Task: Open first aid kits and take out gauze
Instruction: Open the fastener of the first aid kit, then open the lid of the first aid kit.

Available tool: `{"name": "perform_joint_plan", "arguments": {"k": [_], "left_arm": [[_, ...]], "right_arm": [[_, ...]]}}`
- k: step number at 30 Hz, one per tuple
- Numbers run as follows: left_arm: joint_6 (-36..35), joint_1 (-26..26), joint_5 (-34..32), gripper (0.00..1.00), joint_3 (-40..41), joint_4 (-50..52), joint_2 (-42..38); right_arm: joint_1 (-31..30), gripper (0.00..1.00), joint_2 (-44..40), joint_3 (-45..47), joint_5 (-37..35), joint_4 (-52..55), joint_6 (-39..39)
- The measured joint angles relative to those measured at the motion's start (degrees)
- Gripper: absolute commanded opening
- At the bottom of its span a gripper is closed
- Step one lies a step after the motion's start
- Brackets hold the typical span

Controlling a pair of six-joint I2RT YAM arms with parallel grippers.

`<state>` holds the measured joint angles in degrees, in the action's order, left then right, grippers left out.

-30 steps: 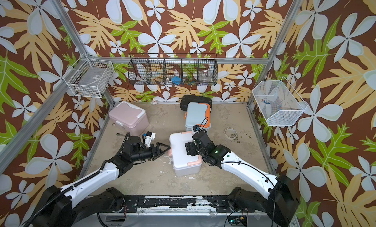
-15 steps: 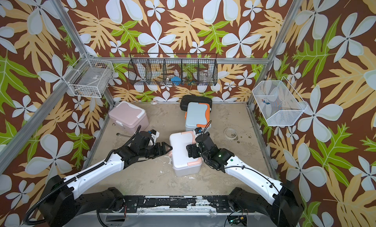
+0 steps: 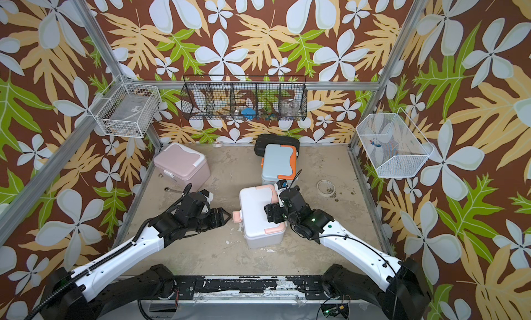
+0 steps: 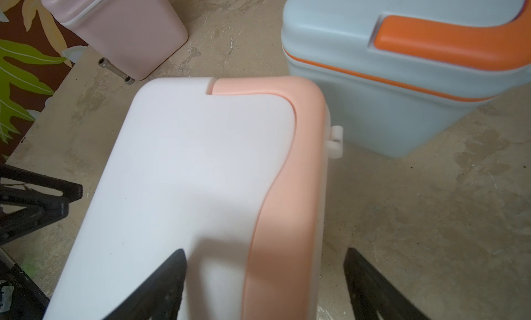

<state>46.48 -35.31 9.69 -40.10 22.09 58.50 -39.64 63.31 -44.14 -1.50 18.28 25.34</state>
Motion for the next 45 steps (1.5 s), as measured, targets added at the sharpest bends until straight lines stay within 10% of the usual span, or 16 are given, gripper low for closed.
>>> {"name": "perform_joint_plan", "arguments": {"k": [19,45], "left_arm": [[1.5,-1.4,11.4,0.80,-3.0,-10.0,1.2],[4.7,-1.4,14.9,0.80,2.8,-13.1,-0.9]], "right_arm": [[0.7,0.76,-4.8,3.3,18.2,1.9,3.2],[1.0,0.75,-3.7,1.2,22.3,3.2,3.1]]}}
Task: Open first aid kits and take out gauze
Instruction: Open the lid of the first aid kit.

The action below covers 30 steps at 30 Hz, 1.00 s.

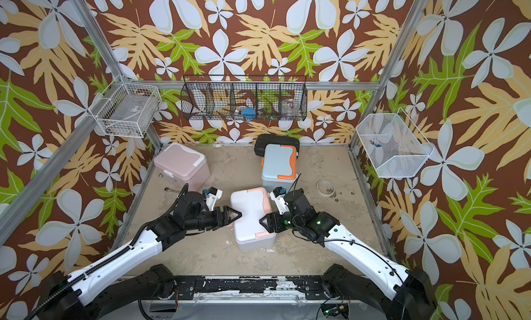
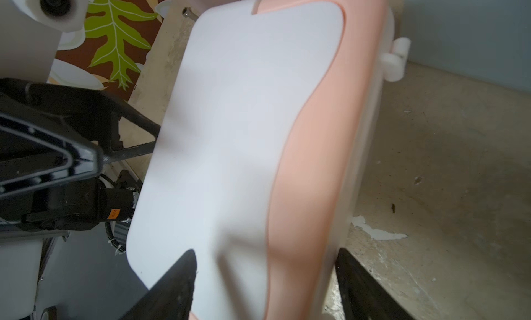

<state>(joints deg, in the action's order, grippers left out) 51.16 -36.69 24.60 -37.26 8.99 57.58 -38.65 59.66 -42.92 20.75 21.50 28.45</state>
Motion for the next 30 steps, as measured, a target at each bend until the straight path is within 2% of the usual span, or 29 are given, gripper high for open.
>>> {"name": "perform_joint_plan", "arguments": {"k": [12,20,30], "left_arm": [[-0.3,0.0,-0.2,0.81,-1.9,-0.8,3.6],[-0.5,0.0,-0.1,0.82,-4.3,-0.1,4.5],[-0.2,0.3,-0.9,0.82,-7.8,1.6,2.4]], "right_arm": [[0.1,0.76,-0.6,1.9,1.1,-0.5,0.7],[0.1,0.83,0.4,0.7,0.6,-1.0,1.4],[0.3,0.85,1.6,1.2,4.5,-5.3,7.0]]}}
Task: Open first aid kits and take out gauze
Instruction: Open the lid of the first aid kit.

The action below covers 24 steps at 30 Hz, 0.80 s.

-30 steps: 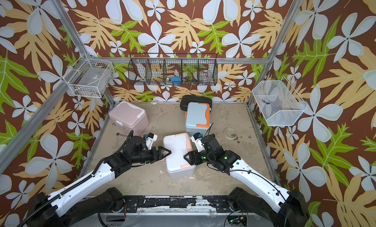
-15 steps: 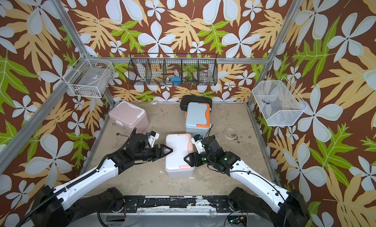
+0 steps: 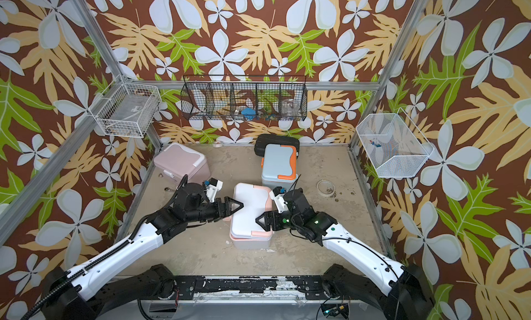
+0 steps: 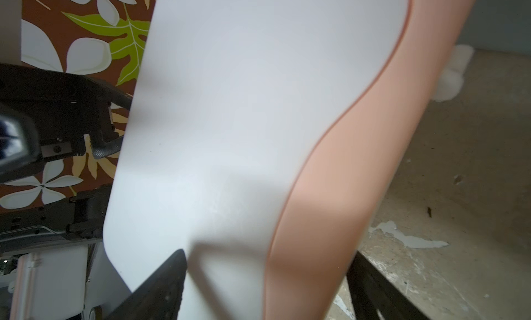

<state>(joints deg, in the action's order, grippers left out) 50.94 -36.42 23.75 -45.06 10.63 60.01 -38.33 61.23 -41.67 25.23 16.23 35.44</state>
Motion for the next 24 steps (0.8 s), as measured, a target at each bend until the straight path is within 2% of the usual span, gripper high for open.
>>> {"name": "perform_joint_plan", "arguments": {"k": [5,8,13,16,24], "left_arm": [[1.3,-0.2,3.6,0.83,-1.1,-2.7,0.5],[1.9,-0.3,5.1,0.82,-3.0,-4.1,0.9],[2.6,-1.2,6.1,0.82,-7.3,-5.3,2.7],[2.6,-2.7,6.1,0.82,-10.1,-5.7,5.1],[2.2,-9.4,4.6,0.82,-18.8,-6.7,12.3]], "right_arm": [[-0.3,0.89,0.2,-2.3,1.3,-0.6,-0.4],[0.5,0.94,-1.7,-3.8,-3.6,0.5,-1.0],[1.9,0.97,-5.9,-4.2,-9.1,3.0,-1.0],[3.9,0.96,-8.7,-4.1,-11.8,4.1,-1.0],[11.1,0.91,-16.2,-5.0,-13.0,6.2,0.8]]}}
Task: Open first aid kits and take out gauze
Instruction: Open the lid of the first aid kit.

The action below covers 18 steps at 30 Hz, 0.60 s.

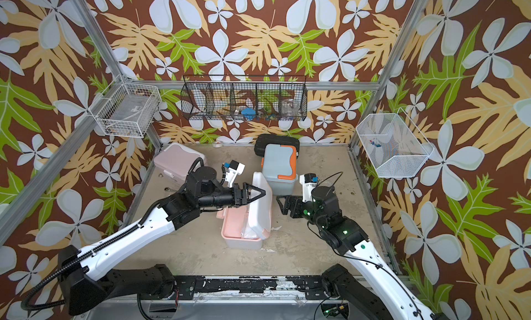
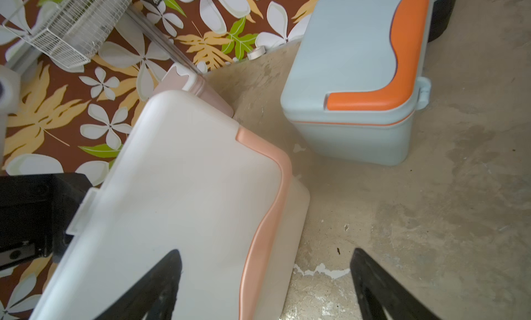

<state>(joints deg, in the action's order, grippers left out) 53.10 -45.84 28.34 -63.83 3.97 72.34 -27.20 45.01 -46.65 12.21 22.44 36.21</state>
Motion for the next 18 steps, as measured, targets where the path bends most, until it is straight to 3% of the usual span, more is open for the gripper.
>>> {"name": "perform_joint_plan", "arguments": {"k": [7,15,18], "left_arm": [[-0.1,-5.1,-1.8,0.82,-6.3,0.1,6.3],[-1.0,-9.8,-4.6,0.82,-10.5,-0.2,11.3],[-1.3,-10.7,-6.5,0.83,-10.5,-0.2,11.0]], "right_arm": [[3.1,0.96,-0.8,-2.7,3.6,-0.7,1.1],[19.4,0.97,0.1,-2.0,17.1,-2.2,3.1],[21.9,0.98,0.7,-1.3,21.2,-3.0,4.1]]}}
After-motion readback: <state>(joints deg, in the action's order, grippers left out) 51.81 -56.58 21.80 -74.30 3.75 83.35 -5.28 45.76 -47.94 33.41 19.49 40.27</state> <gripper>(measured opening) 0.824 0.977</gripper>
